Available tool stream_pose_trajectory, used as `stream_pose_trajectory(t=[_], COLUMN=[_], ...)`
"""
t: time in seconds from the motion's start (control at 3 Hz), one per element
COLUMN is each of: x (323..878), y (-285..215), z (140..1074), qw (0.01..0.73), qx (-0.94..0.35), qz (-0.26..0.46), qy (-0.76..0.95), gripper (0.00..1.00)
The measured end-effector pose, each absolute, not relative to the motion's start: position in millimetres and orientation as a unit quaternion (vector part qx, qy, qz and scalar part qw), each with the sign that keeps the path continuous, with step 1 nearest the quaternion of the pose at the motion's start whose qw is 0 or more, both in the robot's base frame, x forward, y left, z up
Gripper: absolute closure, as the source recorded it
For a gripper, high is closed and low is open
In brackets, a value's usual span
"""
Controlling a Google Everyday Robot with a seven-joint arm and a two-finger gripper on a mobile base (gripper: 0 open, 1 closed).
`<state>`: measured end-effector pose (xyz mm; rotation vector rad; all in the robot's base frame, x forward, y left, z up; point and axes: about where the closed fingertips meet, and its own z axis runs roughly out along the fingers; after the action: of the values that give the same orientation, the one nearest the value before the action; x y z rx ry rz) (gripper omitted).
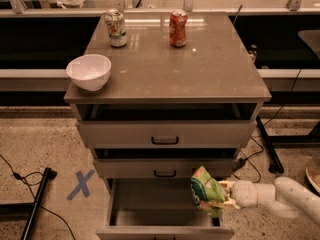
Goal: Place green rice chip bag into bottom drawer
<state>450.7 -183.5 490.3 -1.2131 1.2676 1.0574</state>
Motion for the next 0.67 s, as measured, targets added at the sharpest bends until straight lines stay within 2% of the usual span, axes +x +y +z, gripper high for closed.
stream_pose_trajectory(t=[0.67], x=[462.6], y=[-191.4], z=[353.1], qw=[0.522], qx=[-0.499], qz=[0.404], qy=[0.561], gripper=[1.0])
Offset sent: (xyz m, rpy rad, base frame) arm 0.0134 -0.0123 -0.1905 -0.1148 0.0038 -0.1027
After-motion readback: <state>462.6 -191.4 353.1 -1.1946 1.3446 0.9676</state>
